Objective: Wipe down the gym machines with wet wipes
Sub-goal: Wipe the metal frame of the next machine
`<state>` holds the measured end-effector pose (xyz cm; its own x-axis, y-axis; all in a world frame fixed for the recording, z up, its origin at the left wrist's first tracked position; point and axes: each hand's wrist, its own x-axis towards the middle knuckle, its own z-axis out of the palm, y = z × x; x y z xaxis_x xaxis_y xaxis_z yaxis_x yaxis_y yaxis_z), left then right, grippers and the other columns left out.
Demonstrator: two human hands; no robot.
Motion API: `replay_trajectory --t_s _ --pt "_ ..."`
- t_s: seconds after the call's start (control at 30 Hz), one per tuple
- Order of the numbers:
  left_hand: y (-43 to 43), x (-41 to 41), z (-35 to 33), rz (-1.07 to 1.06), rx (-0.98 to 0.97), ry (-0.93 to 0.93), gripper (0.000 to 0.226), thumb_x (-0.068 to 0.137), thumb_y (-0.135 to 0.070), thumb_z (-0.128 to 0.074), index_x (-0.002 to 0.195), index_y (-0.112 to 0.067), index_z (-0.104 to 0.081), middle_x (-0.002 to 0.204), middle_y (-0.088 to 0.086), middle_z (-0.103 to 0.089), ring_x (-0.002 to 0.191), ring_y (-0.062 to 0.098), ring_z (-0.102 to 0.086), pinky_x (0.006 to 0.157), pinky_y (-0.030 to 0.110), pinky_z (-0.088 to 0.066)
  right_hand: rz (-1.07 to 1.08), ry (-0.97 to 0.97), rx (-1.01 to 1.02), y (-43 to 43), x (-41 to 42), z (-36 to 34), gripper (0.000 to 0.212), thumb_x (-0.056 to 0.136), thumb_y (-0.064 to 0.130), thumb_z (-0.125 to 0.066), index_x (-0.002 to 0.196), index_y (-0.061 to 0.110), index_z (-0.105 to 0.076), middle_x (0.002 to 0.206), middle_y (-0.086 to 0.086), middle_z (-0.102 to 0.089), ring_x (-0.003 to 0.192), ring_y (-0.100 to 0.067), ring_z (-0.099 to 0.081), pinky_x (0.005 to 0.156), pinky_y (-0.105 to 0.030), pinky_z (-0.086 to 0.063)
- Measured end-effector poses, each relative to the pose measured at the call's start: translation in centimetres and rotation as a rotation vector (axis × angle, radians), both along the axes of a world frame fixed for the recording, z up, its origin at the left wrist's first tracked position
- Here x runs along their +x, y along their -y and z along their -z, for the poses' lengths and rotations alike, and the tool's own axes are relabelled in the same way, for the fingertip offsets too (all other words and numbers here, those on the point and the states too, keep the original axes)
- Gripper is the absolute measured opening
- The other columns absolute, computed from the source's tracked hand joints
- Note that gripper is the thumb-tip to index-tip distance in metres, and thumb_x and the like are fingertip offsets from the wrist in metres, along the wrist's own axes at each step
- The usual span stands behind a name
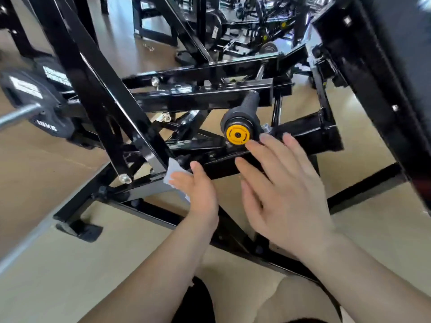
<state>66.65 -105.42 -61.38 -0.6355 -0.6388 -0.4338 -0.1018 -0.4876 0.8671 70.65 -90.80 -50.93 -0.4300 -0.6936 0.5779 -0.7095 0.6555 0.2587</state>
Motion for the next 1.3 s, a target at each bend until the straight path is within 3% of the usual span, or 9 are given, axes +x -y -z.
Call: replay_trajectory --t_s 0.17,0.27,0.4,0.5,0.7,0.83,1.07,1.2,1.3 --pt "-3.3 1.0 -2.1 0.070 -0.235 -0.022 0.093 0.091 -0.061 -0.027 0.158 -0.001 -0.004 0.168 0.021 -0.005 0.155 0.034 -0.012 0.125 0.054 -0.017 0.118 -0.103 0.005 -1.9 -3.0 -2.1 0.037 0.099 0.024 -0.050 0.125 0.007 -0.071 0.140 -0.018 -0.061 0.141 -0.038 -0.048 0.123 -0.057 -0.025" --pt "-5.6 1.3 -2.2 0.125 -0.260 -0.140 0.086 0.103 -0.060 -0.027 0.156 -0.021 0.028 0.164 -0.006 0.035 0.154 0.010 0.023 0.128 0.047 0.002 0.086 -0.135 -0.009 -2.2 -3.4 -2.4 0.036 0.100 0.025 -0.050 0.118 0.005 -0.073 0.131 -0.018 -0.066 0.133 -0.039 -0.055 0.120 -0.056 -0.029" --pt "-6.3 1.6 -3.1 0.161 -0.283 -0.076 0.076 0.110 -0.050 -0.024 0.156 -0.020 0.028 0.161 -0.007 0.039 0.150 0.004 0.029 0.127 0.040 0.011 0.129 -0.214 -0.136 -3.2 -4.1 -4.3 0.033 0.099 0.028 -0.053 0.111 0.007 -0.075 0.130 -0.014 -0.068 0.131 -0.036 -0.057 0.120 -0.059 -0.028" --pt "-9.7 3.2 -6.1 0.174 -0.501 -0.191 0.075 0.110 -0.047 -0.023 0.159 -0.003 0.014 0.169 0.015 0.020 0.156 0.020 0.016 0.129 0.042 0.002 0.051 -0.028 -0.260 -4.0 -5.6 -4.7 0.033 0.103 0.024 -0.053 0.121 0.005 -0.072 0.130 -0.010 -0.068 0.134 -0.033 -0.056 0.112 -0.049 -0.044" --pt "-11.2 3.3 -5.8 0.250 -0.576 -0.231 0.073 0.110 -0.047 -0.023 0.150 -0.026 0.034 0.154 -0.010 0.049 0.142 -0.003 0.041 0.125 0.038 0.018 -0.135 0.308 -0.325 -5.8 -5.3 -6.0 0.037 0.107 0.017 -0.046 0.135 0.002 -0.064 0.138 -0.006 -0.064 0.141 -0.020 -0.050 0.119 -0.027 -0.035" --pt "-11.9 2.3 -5.8 0.175 -0.628 -0.249 0.073 0.108 -0.048 -0.023 0.149 -0.032 0.036 0.166 0.011 0.031 0.155 0.021 0.026 0.127 0.051 0.005 -0.193 0.607 -0.431 -6.7 -5.2 -6.7 0.049 0.111 0.032 -0.032 0.148 0.008 -0.054 0.153 0.003 -0.053 0.148 -0.006 -0.039 0.123 -0.037 -0.032" --pt "-14.7 3.7 -7.1 0.435 -1.326 -0.309 0.076 0.105 -0.027 -0.039 0.159 0.004 0.005 0.165 0.024 0.021 0.153 0.038 0.025 0.128 0.051 0.003 -0.202 0.696 -0.432 -7.2 -5.1 -7.6 0.048 0.111 0.039 -0.030 0.146 0.018 -0.057 0.149 0.017 -0.051 0.145 0.003 -0.039 0.121 -0.028 -0.031" --pt "-10.1 3.4 -3.6 0.333 -1.612 -0.342 0.073 0.103 -0.028 -0.052 0.157 0.006 -0.015 0.167 0.027 -0.008 0.157 0.040 0.000 0.127 0.054 -0.016 -0.070 0.478 -0.324 -5.7 -4.7 -8.4 0.041 0.112 0.037 -0.033 0.101 0.025 -0.071 0.112 0.020 -0.069 0.124 0.005 -0.056 0.103 -0.028 -0.048" --pt "-8.0 3.5 0.4 0.340 -1.680 -0.288 0.075 0.103 -0.031 -0.053 0.157 0.005 -0.015 0.167 0.025 -0.005 0.157 0.041 -0.002 0.125 0.057 -0.020 0.106 0.281 -0.161 -3.8 -4.6 -9.3 0.039 0.110 0.040 -0.032 0.075 0.029 -0.043 0.071 0.013 -0.049 0.085 -0.014 -0.057 0.068 -0.030 -0.039"
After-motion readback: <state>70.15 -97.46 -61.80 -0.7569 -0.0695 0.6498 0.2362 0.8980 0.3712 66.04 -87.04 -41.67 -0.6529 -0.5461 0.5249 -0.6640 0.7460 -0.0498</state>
